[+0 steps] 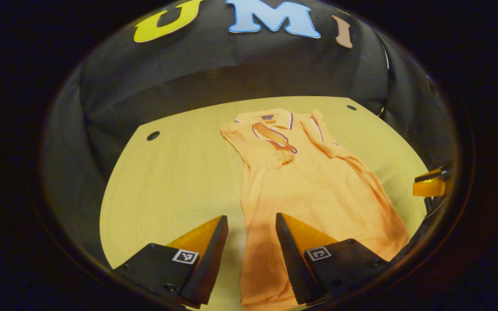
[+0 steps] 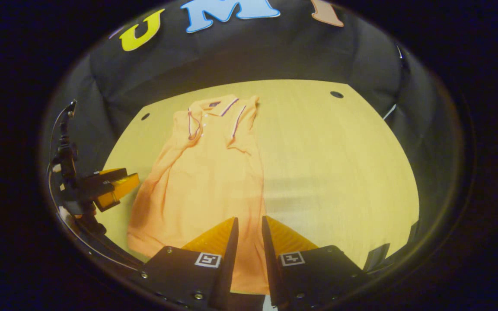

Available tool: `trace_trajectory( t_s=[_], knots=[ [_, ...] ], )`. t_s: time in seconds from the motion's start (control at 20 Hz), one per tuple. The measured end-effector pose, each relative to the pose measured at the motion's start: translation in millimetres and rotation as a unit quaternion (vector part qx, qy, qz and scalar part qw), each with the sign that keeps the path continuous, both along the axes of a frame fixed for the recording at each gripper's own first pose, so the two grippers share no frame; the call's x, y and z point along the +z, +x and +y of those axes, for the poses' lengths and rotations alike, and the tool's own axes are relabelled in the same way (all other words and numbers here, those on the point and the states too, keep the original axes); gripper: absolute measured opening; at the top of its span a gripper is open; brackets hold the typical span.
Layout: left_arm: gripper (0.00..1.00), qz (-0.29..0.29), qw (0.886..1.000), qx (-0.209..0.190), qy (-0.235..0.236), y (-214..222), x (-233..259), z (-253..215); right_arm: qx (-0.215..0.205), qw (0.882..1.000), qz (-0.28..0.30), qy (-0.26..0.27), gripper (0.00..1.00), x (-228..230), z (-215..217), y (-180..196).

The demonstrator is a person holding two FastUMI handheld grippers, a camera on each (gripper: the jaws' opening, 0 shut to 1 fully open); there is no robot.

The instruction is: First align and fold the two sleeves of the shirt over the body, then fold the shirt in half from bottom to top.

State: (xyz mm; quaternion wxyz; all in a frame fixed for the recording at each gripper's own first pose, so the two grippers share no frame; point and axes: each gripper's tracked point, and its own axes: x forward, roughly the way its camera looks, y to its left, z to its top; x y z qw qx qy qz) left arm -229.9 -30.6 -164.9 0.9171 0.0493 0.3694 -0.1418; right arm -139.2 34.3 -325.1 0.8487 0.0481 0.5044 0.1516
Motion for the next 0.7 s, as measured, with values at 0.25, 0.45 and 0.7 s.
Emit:
trace_trajectory(
  t_s=[0.25, 0.45, 0.7],
  knots=[
    [0.76, 0.043, 0.999, 0.006, 0.004, -52.8, -16.6, 21.3, 0.048, 0.998, 0.042, -0.018, 0.35, -20.7, 6.2, -36.2],
    [0.76, 0.075, 0.997, 0.004, 0.004, -90.5, -26.7, 24.3, 0.077, 0.993, 0.083, -0.033, 0.35, -39.4, 5.3, -66.9],
    [0.80, 0.119, 0.993, -0.003, 0.011, -134.7, -40.4, 26.8, 0.090, 0.987, 0.128, -0.042, 0.36, -55.5, 4.5, -103.7]
  ],
)
